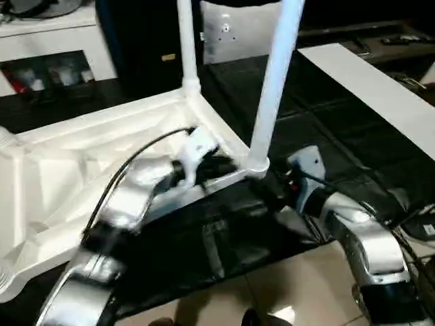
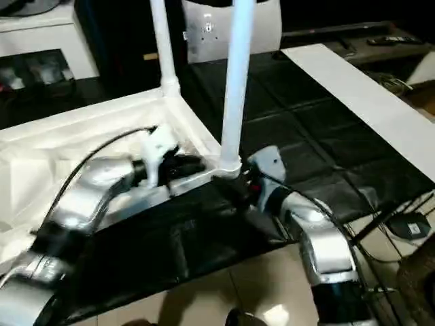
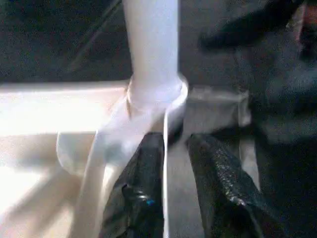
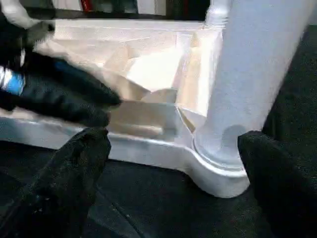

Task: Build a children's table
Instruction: Rotate table base

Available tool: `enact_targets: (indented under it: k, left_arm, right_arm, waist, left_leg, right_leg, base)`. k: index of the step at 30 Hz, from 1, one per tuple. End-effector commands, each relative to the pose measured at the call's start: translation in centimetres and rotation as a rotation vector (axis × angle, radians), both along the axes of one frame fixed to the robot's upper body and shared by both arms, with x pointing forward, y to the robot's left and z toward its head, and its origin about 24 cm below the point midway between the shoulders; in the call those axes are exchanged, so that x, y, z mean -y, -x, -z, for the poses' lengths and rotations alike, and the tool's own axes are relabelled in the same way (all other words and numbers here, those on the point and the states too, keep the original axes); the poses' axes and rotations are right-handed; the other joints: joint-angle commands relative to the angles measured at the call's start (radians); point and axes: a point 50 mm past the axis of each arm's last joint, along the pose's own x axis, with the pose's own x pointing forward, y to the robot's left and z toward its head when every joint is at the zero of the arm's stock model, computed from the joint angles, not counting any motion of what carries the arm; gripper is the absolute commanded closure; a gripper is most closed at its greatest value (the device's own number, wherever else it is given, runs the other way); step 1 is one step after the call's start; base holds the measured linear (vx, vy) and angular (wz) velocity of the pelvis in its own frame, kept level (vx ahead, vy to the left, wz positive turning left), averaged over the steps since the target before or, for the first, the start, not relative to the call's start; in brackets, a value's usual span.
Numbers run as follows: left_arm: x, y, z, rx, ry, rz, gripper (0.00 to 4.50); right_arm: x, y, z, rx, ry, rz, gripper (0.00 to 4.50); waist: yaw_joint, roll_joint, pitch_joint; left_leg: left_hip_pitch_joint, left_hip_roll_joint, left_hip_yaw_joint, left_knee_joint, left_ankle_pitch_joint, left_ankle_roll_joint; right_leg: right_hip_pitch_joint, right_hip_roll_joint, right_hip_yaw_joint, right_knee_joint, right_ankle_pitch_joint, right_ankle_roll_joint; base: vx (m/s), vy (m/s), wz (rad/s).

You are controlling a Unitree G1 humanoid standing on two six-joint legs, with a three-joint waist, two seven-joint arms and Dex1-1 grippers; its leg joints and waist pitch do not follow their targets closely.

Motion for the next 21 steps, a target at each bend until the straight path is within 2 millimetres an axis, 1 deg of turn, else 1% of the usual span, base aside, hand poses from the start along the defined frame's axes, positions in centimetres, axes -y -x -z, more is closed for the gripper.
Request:
enact_targets:
  k: [1,2,3,4,5,6,7,8,9,10,11,12,13,14,15,16,17,19,20,21]
  left_arm:
    - [-1.5,0.9,-1.3,0.012,0.016,-0.029,3.09]
    - [-2.2,1.7,-1.3,0.004,0.003,-0.033,3.09]
    - [-2.3,1.7,-1.3,0.004,0.002,-0.033,3.04]
    - [-2.6,2.2,-1.4,-0.001,-0.007,-0.033,2.81]
    - [-3.2,2.8,-1.4,-0.012,-0.023,-0.037,2.71]
    - [-3.8,3.6,-1.3,-0.024,-0.039,-0.043,2.71]
    - [-4.3,4.2,-1.3,-0.036,-0.051,-0.048,2.67]
    - [-4.5,4.5,-1.3,-0.042,-0.06,-0.049,2.63]
    - [-4.8,5.0,-1.3,-0.051,-0.072,-0.047,2.45]
    - [-5.0,5.4,-1.2,-0.066,-0.082,-0.043,2.45]
    - [-5.2,6.0,-1.0,-0.087,-0.105,-0.03,2.32]
    - [-5.4,6.9,-0.7,-0.132,-0.133,-0.017,2.23]
    - [-5.5,7.4,-0.6,-0.153,-0.148,-0.012,2.17]
    - [-5.5,7.4,-0.6,-0.153,-0.148,-0.012,2.17]
    - [-5.5,7.7,-0.5,-0.168,-0.162,-0.011,1.87]
    - [-5.5,7.8,-0.5,-0.172,-0.171,-0.016,1.87]
    - [-5.6,7.8,-0.4,-0.173,-0.18,-0.021,1.81]
    - [-5.6,7.8,-0.4,-0.174,-0.191,-0.034,1.66]
    - [-5.8,7.8,-0.2,-0.175,-0.2,-0.047,1.54]
    - [-5.9,7.7,-0.1,-0.179,-0.211,-0.063,1.43]
  right_arm:
    - [-1.4,0.5,-0.8,0.013,-0.021,-0.071,0.0]
    - [-1.8,0.4,-0.9,0.012,-0.023,-0.083,0.0]
    - [-1.9,0.4,-0.9,0.012,-0.024,-0.084,0.0]
    - [-2.1,0.3,-0.9,0.012,-0.025,-0.089,0.0]
    - [-2.4,0.1,-0.9,0.013,-0.021,-0.093,0.0]
    - [-2.8,-0.3,-0.8,0.018,-0.007,-0.097,0.0]
    - [-3.2,-0.7,-0.7,0.021,0.007,-0.099,0.0]
    - [-3.3,-0.9,-0.7,0.021,0.015,-0.1,0.0]
    - [-3.5,-1.2,-0.6,0.019,0.023,-0.102,0.0]
    - [-3.7,-1.4,-0.5,0.018,0.031,-0.103,0.0]
    - [-4.0,-2.0,-0.4,0.016,0.042,-0.104,0.0]
    - [-4.4,-2.9,-0.3,0.016,0.07,-0.106,0.0]
    - [-4.6,-3.3,-0.2,0.016,0.088,-0.106,0.0]
    - [-4.6,-3.3,-0.2,0.016,0.088,-0.106,0.0]
    - [-4.9,-4.0,-0.2,0.0,0.08,-0.106,0.0]
    - [-5.0,-4.4,-0.1,-0.003,0.079,-0.098,0.0]
    - [-5.0,-4.7,-0.1,-0.005,0.08,-0.088,0.0]
    - [-5.0,-5.2,0.0,-0.003,0.079,-0.055,0.0]
    - [-4.8,-5.7,0.1,-0.002,0.072,-0.01,0.0]
    - [-4.7,-6.2,0.1,0.0,0.063,0.04,0.0]
  waist:
    - [-0.001,0.003,-0.054]
    - [-0.003,0.002,-0.053]
    - [-0.009,0.005,-0.047]
    - [-0.011,0.005,-0.045]
    - [-0.009,0.006,-0.044]
    - [-0.01,0.003,-0.042]
    - [-0.016,0.006,-0.038]
    - [-0.016,0.008,-0.038]
    - [-0.018,0.004,-0.032]
    - [-0.015,0.01,-0.035]
    - [-0.016,0.011,-0.032]
    - [-0.017,0.013,-0.033]
    - [-0.018,0.012,-0.031]
    - [-0.017,0.014,-0.031]
    - [-0.014,0.015,-0.035]
    - [-0.013,0.015,-0.033]
    - [-0.013,0.012,-0.035]
    - [-0.012,0.015,-0.034]
    - [-0.013,0.009,-0.039]
    - [-0.013,0.012,-0.038]
  left_leg:
    - [-0.006,0.025,-0.01,-0.067,-0.131,0.094]
    - [-0.008,0.026,-0.011,-0.069,-0.131,0.093]
    - [-0.008,0.027,-0.011,-0.071,-0.141,0.095]
    - [-0.002,0.022,-0.009,-0.069,-0.157,0.092]
    - [0.0,0.023,-0.01,-0.07,-0.16,0.087]
    - [-0.001,0.024,-0.011,-0.071,-0.161,0.087]
    - [-0.006,0.027,-0.014,-0.075,-0.172,0.082]
    - [-0.002,0.026,-0.013,-0.074,-0.175,0.081]
    - [0.001,0.023,-0.011,-0.073,-0.184,0.081]
    - [0.005,0.024,-0.013,-0.073,-0.187,0.075]
    - [0.002,0.024,-0.013,-0.074,-0.188,0.076]
    - [0.004,0.029,-0.017,-0.076,-0.206,0.069]
    - [0.004,0.028,-0.017,-0.075,-0.201,0.07]
    - [0.006,0.03,-0.017,-0.076,-0.197,0.067]
    - [0.009,0.03,-0.015,-0.073,-0.167,0.069]
    - [0.007,0.03,-0.016,-0.074,-0.159,0.071]
    - [0.002,0.03,-0.016,-0.074,-0.143,0.076]
    - [0.002,0.031,-0.015,-0.073,-0.127,0.076]
    - [0.002,0.032,-0.014,-0.072,-0.115,0.074]
    - [0.001,0.03,-0.015,-0.072,-0.109,0.072]
  right_leg:
    - [0.078,-0.063,0.064,-0.075,-0.385,0.017]
    - [0.08,-0.064,0.065,-0.073,-0.377,0.011]
    - [0.076,-0.062,0.066,-0.075,-0.381,0.005]
    - [0.073,-0.061,0.065,-0.08,-0.41,0.008]
    - [0.073,-0.064,0.066,-0.081,-0.425,0.008]
    - [0.071,-0.065,0.067,-0.081,-0.428,0.007]
    - [0.074,-0.065,0.066,-0.077,-0.436,-0.001]
    - [0.071,-0.064,0.067,-0.079,-0.44,0.002]
    - [0.066,-0.062,0.069,-0.086,-0.461,0.009]
    - [0.067,-0.066,0.071,-0.082,-0.46,0.0]
    - [0.067,-0.064,0.07,-0.084,-0.465,0.003]
    - [0.068,-0.067,0.07,-0.076,-0.461,-0.011]
    - [0.068,-0.065,0.072,-0.076,-0.454,-0.013]
    - [0.067,-0.067,0.075,-0.074,-0.445,-0.021]
    - [0.066,-0.067,0.08,-0.069,-0.409,-0.039]
    - [0.067,-0.067,0.081,-0.066,-0.394,-0.051]
    - [0.071,-0.067,0.081,-0.061,-0.369,-0.063]
    - [0.071,-0.068,0.085,-0.056,-0.349,-0.077]
    - [0.071,-0.07,0.087,-0.053,-0.339,-0.08]
    - [0.072,-0.068,0.087,-0.05,-0.336,-0.086]
  base:
    - [0.0,0.0,0.0]
    - [0.0,0.0,0.0]
    - [0.0,0.0,0.0]
    - [0.0,0.0,0.0]
    - [0.0,0.0,0.0]
    - [0.0,0.0,0.0]
    - [0.0,0.0,0.0]
    - [0.0,0.0,0.0]
    - [0.0,0.0,0.0]
    - [0.0,0.0,0.0]
    - [0.0,0.0,0.0]
    - [0.0,0.0,0.0]
    - [0.0,0.0,0.0]
    - [0.0,0.0,0.0]
    - [0.0,0.0,0.0]
    - [0.0,0.0,0.0]
    - [0.0,0.0,0.0]
    - [0.0,0.0,0.0]
    - [0.0,0.0,0.0]
    - [0.0,0.0,0.0]
